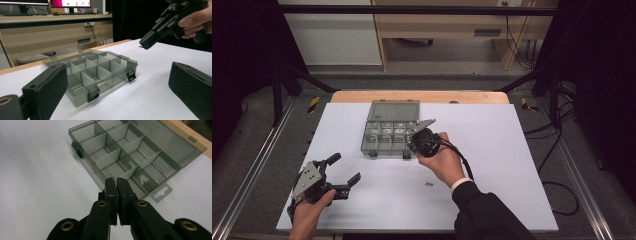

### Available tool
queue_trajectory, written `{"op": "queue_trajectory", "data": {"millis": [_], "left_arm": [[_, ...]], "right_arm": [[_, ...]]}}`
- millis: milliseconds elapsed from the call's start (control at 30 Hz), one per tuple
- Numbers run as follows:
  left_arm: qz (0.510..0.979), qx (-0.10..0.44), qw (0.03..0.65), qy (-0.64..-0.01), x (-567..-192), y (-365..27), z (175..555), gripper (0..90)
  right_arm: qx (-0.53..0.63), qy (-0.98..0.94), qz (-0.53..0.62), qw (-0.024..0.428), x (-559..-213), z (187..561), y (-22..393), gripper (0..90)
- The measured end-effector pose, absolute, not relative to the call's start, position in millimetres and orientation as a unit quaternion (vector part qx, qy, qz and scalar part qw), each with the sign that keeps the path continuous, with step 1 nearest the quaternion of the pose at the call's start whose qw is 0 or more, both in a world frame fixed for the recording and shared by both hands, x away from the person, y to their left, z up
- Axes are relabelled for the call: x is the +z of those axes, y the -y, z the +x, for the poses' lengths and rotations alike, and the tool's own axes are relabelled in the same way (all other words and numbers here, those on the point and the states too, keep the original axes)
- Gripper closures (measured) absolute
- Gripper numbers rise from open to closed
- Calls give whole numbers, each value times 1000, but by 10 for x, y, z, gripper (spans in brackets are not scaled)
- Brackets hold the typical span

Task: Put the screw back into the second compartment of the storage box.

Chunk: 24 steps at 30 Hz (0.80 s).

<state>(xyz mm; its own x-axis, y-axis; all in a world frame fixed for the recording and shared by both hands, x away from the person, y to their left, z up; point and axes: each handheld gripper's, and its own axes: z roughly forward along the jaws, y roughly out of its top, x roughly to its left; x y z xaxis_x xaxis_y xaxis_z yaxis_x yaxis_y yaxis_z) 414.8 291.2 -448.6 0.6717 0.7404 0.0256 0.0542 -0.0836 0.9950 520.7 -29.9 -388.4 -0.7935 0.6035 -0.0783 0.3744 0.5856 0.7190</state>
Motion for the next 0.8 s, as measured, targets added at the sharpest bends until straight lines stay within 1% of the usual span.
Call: {"op": "queue_trajectory", "data": {"millis": [367,800], "left_arm": [[679,281,612,-292,-4483,-2912,4148,23],[680,280,612,-290,-4485,-2893,4155,23]], "right_arm": [[385,-860,285,176,-3967,5315,12,877],[399,-847,303,177,-4149,5529,-260,877]]}}
